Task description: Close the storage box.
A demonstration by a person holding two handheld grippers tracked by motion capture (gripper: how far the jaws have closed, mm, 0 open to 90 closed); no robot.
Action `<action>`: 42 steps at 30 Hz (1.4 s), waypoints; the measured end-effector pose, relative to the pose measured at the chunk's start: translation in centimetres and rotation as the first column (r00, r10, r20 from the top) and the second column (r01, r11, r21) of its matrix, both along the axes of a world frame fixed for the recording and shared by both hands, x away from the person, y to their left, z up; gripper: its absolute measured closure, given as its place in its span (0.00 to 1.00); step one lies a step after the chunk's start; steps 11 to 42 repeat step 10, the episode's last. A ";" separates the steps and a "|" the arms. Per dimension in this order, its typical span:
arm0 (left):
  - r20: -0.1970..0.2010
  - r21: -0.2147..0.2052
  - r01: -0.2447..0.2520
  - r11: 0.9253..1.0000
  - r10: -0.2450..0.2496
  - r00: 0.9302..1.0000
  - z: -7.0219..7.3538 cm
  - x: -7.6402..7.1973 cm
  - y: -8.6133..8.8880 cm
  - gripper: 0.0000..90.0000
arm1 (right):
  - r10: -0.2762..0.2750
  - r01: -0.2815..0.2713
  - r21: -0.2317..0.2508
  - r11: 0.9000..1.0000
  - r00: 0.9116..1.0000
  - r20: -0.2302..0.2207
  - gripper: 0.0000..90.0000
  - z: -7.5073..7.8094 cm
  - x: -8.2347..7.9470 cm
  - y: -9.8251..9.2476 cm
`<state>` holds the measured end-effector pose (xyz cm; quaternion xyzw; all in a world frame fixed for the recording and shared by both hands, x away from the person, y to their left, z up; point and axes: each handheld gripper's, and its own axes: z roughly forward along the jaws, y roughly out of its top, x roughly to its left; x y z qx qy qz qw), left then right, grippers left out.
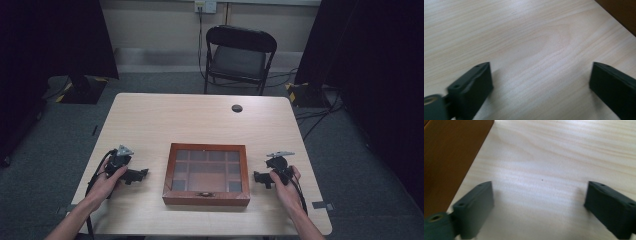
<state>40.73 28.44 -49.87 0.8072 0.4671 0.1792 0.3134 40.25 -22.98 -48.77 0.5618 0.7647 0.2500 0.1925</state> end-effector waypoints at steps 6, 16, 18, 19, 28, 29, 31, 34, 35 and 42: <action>0.049 -0.021 0.003 1.000 -0.001 0.999 -0.4 -0.3 0.2 0.00 | -0.029 0.025 0.036 0.999 0.993 0.115 0.00 -1.2 -0.3 0.1; 0.049 -0.021 0.002 1.000 -0.001 0.999 -0.4 -0.3 0.2 0.00 | -0.033 0.027 0.046 0.999 0.990 0.139 0.00 -1.4 -0.5 0.1; 0.049 -0.021 0.002 1.000 -0.001 0.999 -0.4 -0.3 0.2 0.00 | -0.033 0.027 0.046 0.999 0.990 0.139 0.00 -1.4 -0.5 0.1; 0.049 -0.021 0.002 1.000 -0.001 0.999 -0.4 -0.3 0.2 0.00 | -0.033 0.027 0.046 0.999 0.990 0.139 0.00 -1.4 -0.5 0.1; 0.049 -0.021 0.002 1.000 -0.001 0.999 -0.4 -0.3 0.2 0.00 | -0.033 0.027 0.046 0.999 0.990 0.139 0.00 -1.4 -0.5 0.1; 0.049 -0.021 0.002 1.000 -0.001 0.999 -0.4 -0.3 0.2 0.00 | -0.033 0.027 0.046 0.999 0.990 0.139 0.00 -1.4 -0.5 0.1; 0.049 -0.021 0.002 1.000 -0.001 0.999 -0.4 -0.3 0.2 0.00 | -0.033 0.027 0.046 0.999 0.990 0.139 0.00 -1.4 -0.5 0.1; 0.049 -0.021 0.002 1.000 -0.001 0.999 -0.4 -0.3 0.2 0.00 | -0.033 0.027 0.046 0.999 0.990 0.139 0.00 -1.4 -0.5 0.1; 0.049 -0.021 0.002 1.000 -0.001 0.999 -0.4 -0.3 0.2 0.00 | -0.033 0.027 0.046 0.999 0.990 0.139 0.00 -1.4 -0.5 0.1; 0.049 -0.021 0.002 1.000 -0.001 0.999 -0.4 -0.3 0.2 0.00 | -0.033 0.027 0.046 0.999 0.990 0.139 0.00 -1.4 -0.5 0.1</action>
